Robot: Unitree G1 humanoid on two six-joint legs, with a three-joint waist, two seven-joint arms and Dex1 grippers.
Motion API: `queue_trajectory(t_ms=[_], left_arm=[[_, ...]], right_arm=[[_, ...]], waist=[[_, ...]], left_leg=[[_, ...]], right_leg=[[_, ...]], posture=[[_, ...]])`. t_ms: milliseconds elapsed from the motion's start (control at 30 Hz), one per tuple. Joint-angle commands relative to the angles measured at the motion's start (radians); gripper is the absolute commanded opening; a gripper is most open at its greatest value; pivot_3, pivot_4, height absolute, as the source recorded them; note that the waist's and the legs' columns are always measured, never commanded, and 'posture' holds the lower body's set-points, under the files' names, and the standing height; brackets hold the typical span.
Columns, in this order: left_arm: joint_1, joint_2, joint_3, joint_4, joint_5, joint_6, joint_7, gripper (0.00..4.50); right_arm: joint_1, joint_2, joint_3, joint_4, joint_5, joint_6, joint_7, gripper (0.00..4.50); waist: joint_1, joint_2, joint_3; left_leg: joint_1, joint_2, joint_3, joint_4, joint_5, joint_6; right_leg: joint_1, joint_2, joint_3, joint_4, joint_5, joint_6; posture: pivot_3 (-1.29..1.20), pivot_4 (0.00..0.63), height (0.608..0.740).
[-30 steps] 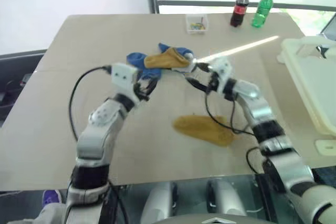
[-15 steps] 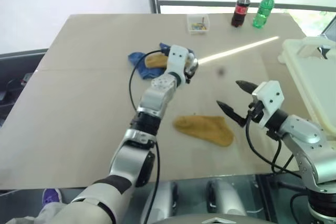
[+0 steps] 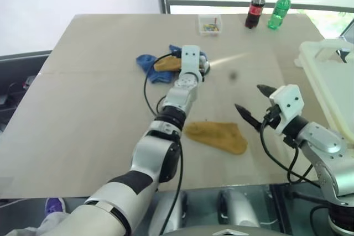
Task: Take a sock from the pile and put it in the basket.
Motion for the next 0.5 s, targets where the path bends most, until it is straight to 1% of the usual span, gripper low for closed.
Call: queue_trajectory(t_ms=[33,100,133,333,400,500], left_arm=[[-0.033,-0.006,0.011,-0.005,0.002,-0.039,0.012,1.16],[-0.029,-0.004,0.012,-0.01,0.004,-0.041,0.011,0.21],[-0.025,-0.002,0.011,-0.018,0.005,-0.037,0.011,0.04],[0.053,0.035,-0.027,-0.18,0.024,0.06,-0.031,0.04],[0.114,0.078,-0.07,-0.297,0.04,0.127,-0.104,0.04],[0.207,0.167,-0.119,-0.474,0.046,0.226,-0.219,0.04]], right_arm=[[-0.018,-0.013,-0.002,-0.02,-0.008,-0.026,-0.001,4.5],[-0.017,-0.013,0.0,-0.02,-0.009,-0.028,0.0,4.5],[-0.017,-0.013,-0.001,-0.02,-0.009,-0.028,0.0,4.5],[-0.006,-0.016,-0.007,-0.034,0.002,-0.021,0.006,4.5],[-0.005,-0.018,-0.007,-0.036,0.007,-0.019,0.011,4.5],[-0.009,-0.02,-0.004,-0.033,0.014,-0.017,0.019,4.5]], waist=[[0.0,0.0,0.0],[0.0,0.0,0.0],[0.0,0.0,0.0],[-0.002,0.0,0.0],[-0.003,0.0,0.0],[-0.006,0.0,0.0]], left_leg=[[0.0,0.0,0.0,0.0,0.0,0.0],[0.0,0.0,0.0,0.0,0.001,-0.001],[0.0,0.0,0.0,0.0,0.001,-0.001],[0.0,0.0,0.0,0.0,0.002,-0.003],[0.0,0.0,0.0,0.0,0.002,-0.004],[0.001,0.001,0.001,0.0,0.002,-0.004]], right_leg=[[0.0,0.0,0.0,0.0,0.0,0.0],[0.0,0.0,0.0,0.0,0.0,0.0],[0.0,0.0,0.0,0.0,0.0,0.0],[0.0,0.0,0.0,0.0,0.0,0.0],[0.0,0.0,0.0,0.0,0.0,0.0],[0.0,0.0,0.0,0.001,0.0,0.0]], posture=[[0.0,0.15,0.732],[0.0,0.15,0.732],[0.0,0.15,0.732],[0.0,0.15,0.732],[0.0,0.15,0.732],[0.0,0.15,0.732]])
